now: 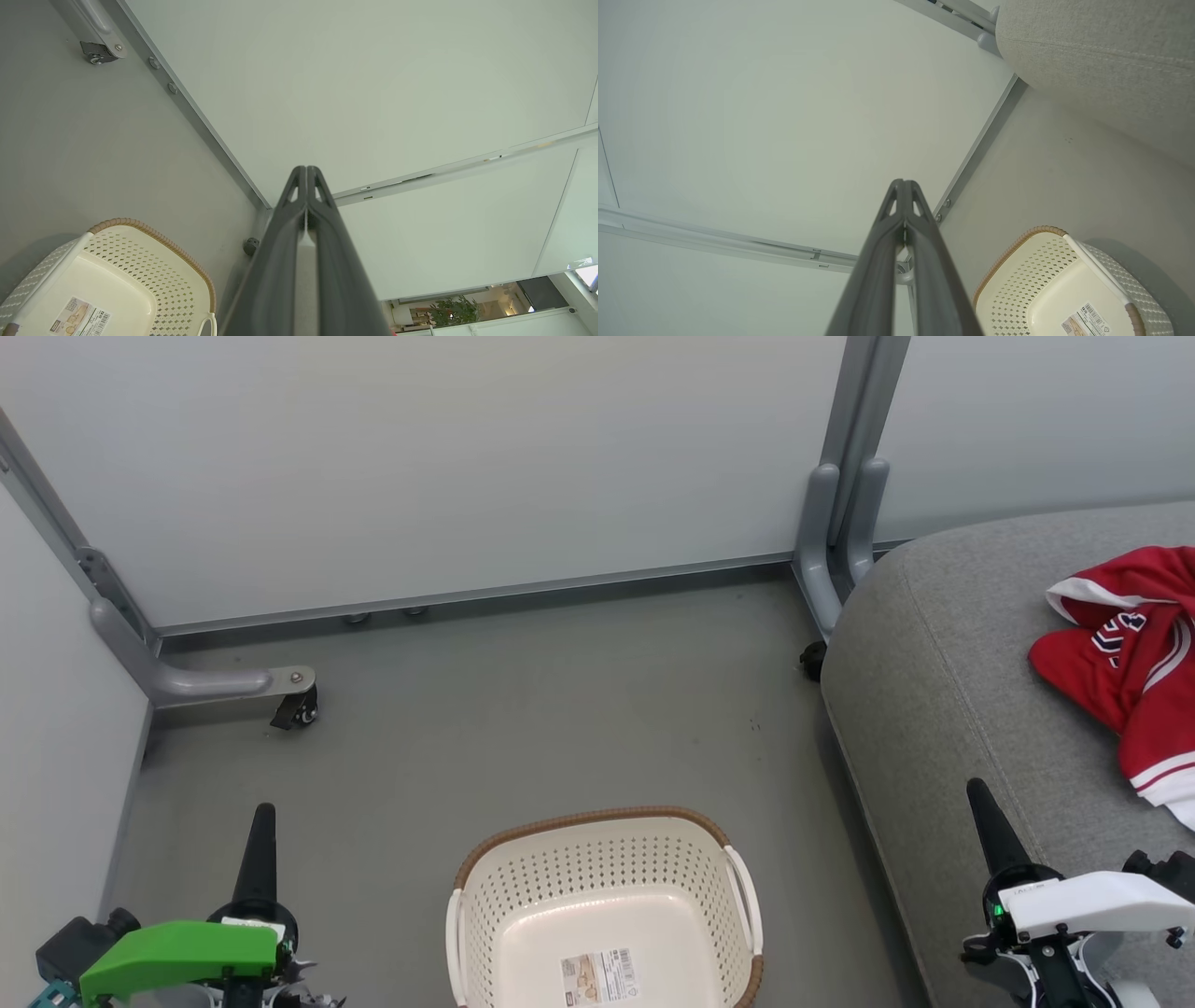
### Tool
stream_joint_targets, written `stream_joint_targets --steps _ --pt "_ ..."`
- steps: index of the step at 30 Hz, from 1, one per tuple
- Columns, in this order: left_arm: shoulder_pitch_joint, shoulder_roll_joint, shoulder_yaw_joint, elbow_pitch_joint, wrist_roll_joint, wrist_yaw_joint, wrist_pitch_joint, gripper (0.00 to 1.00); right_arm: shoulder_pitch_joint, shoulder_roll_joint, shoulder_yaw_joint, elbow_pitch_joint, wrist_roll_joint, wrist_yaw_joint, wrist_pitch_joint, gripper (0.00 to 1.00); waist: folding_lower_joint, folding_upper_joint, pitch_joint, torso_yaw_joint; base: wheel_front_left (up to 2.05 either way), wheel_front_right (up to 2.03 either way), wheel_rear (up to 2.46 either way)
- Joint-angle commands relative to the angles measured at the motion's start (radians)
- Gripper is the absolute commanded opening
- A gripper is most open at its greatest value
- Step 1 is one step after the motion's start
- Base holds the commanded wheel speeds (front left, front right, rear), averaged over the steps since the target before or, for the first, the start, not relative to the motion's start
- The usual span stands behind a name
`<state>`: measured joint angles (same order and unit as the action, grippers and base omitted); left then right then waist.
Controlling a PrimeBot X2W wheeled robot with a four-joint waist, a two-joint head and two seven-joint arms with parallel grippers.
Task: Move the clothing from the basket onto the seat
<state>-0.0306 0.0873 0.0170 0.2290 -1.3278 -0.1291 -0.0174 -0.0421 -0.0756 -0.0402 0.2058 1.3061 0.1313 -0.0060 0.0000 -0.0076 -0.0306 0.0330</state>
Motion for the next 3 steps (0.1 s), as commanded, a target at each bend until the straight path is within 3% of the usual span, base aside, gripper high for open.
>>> stream_joint_targets --steps 1,3 --pt "-0.027 0.009 0.006 -0.004 -0.027 -0.002 0.008 0.00 -0.021 -0.007 -0.005 0.001 0.027 -0.001 0.008 0.00 0.0000 0.0051 0.001 -0.001 0.00 0.00 0.00" --pt "-0.032 0.009 0.007 -0.003 -0.044 -0.002 0.012 0.00 -0.023 -0.008 -0.007 0.002 0.045 -0.001 0.012 0.00 0.0000 0.0052 0.003 -0.003 0.00 0.00 0.00"
